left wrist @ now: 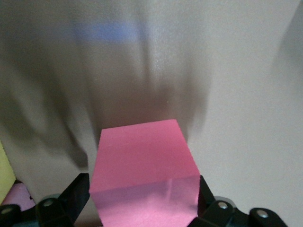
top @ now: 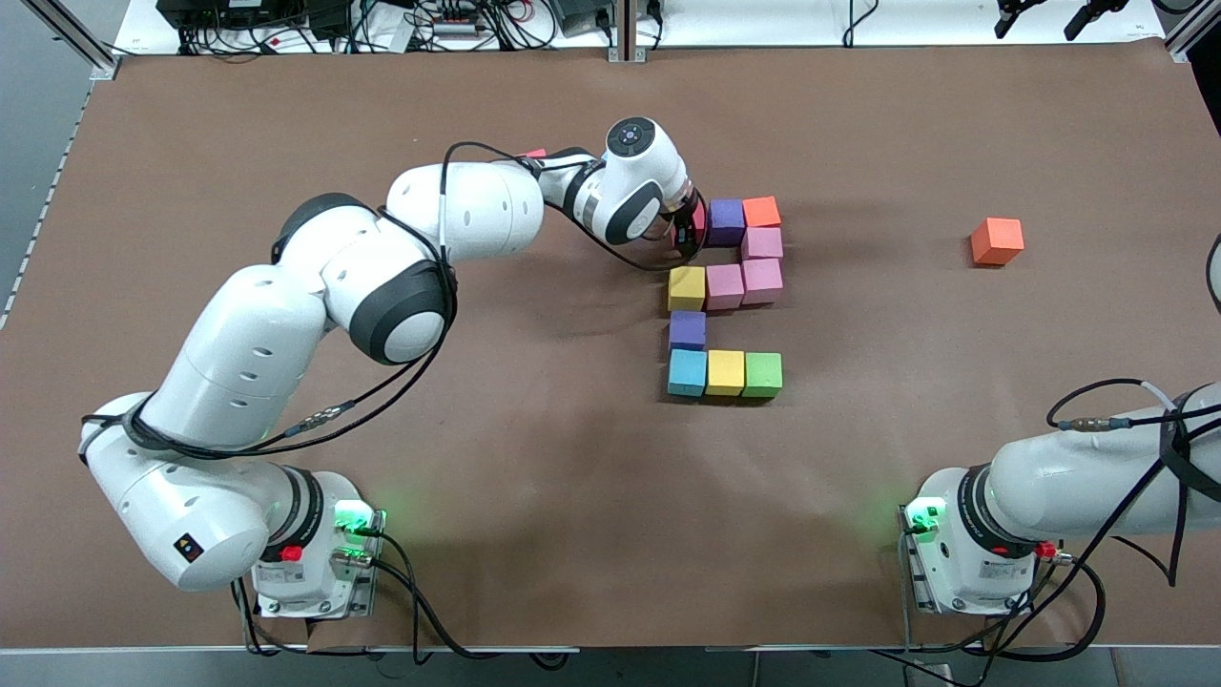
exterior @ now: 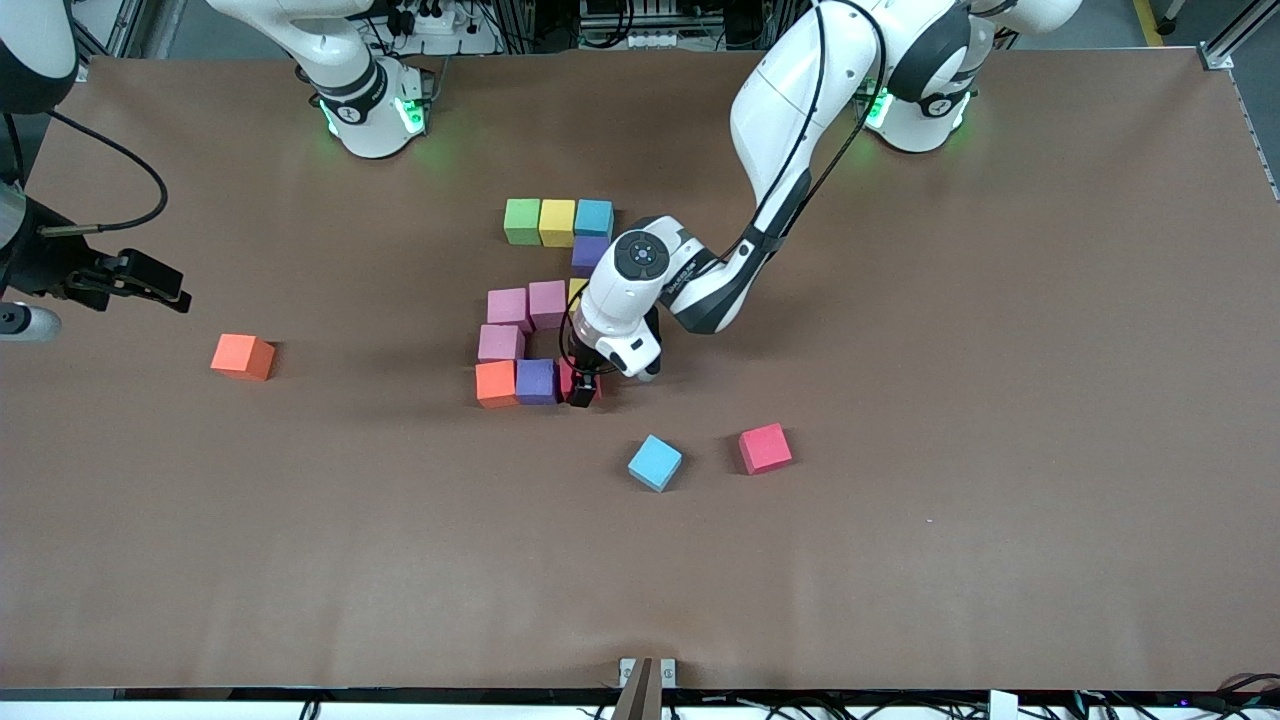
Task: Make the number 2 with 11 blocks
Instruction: 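Lower the pink cube next to the purple cube and adjust it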
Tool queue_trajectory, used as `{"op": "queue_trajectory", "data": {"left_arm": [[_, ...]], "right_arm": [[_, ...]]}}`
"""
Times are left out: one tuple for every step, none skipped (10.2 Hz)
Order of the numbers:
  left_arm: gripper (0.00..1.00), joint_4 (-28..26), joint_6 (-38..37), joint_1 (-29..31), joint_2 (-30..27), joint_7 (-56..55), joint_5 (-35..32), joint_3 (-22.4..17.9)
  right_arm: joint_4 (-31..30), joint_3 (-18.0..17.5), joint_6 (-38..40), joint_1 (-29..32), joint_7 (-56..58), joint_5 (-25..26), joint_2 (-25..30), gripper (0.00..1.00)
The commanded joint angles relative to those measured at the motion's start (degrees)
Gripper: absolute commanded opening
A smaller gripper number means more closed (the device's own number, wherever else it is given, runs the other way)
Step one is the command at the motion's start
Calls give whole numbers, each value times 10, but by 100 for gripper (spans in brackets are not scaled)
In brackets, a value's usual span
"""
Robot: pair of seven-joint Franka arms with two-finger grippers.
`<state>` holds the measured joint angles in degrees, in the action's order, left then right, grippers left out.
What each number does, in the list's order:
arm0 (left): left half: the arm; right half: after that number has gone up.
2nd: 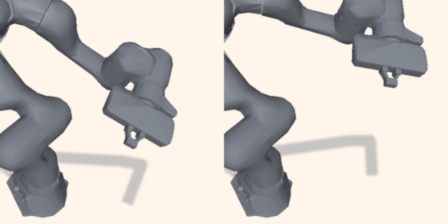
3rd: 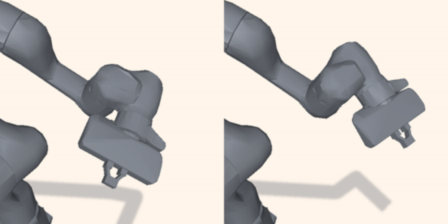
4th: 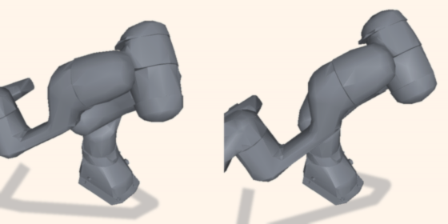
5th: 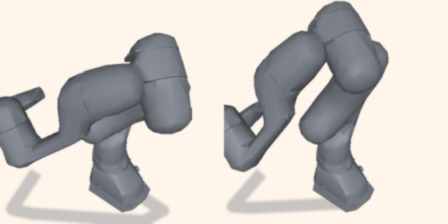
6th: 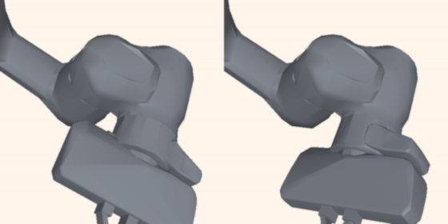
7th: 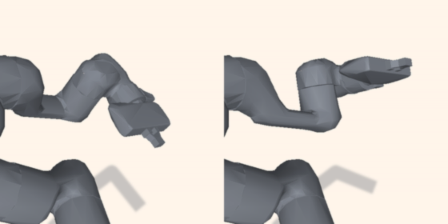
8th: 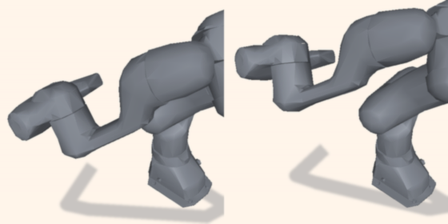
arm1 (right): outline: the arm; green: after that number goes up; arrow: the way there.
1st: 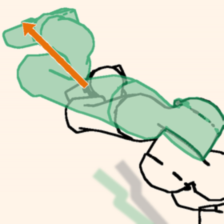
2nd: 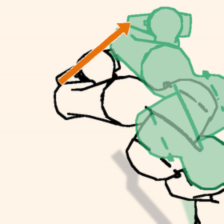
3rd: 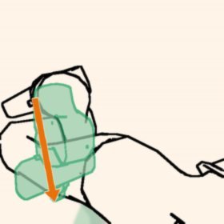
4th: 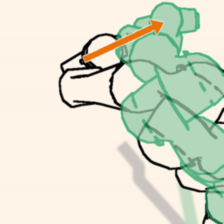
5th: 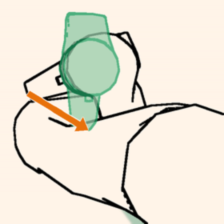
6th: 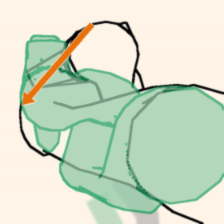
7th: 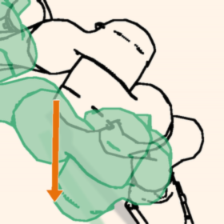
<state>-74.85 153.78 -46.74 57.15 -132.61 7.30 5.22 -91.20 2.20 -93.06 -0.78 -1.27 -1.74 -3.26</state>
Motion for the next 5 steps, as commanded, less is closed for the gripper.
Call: {"op": "queue_trajectory", "data": {"left_arm": [[96, 16, 6, -5, 9, 13, 10, -6], [96, 16, 5, -5, 9, 13, 10, -6], [96, 16, 5, -5, 8, 16, 11, -6], [96, 16, 5, -4, 4, 16, 11, -5], [96, 16, 5, -3, 2, 16, 11, -4]], "right_arm": [[16, 0, 9, -4, -8, 9, -7, 100], [16, 1, 8, -4, -8, 9, -7, 100], [16, 0, 8, -4, -8, 9, -7, 100], [16, 1, 7, -4, -8, 9, -7, 100], [16, 0, 7, -4, -8, 9, -7, 100]]}}
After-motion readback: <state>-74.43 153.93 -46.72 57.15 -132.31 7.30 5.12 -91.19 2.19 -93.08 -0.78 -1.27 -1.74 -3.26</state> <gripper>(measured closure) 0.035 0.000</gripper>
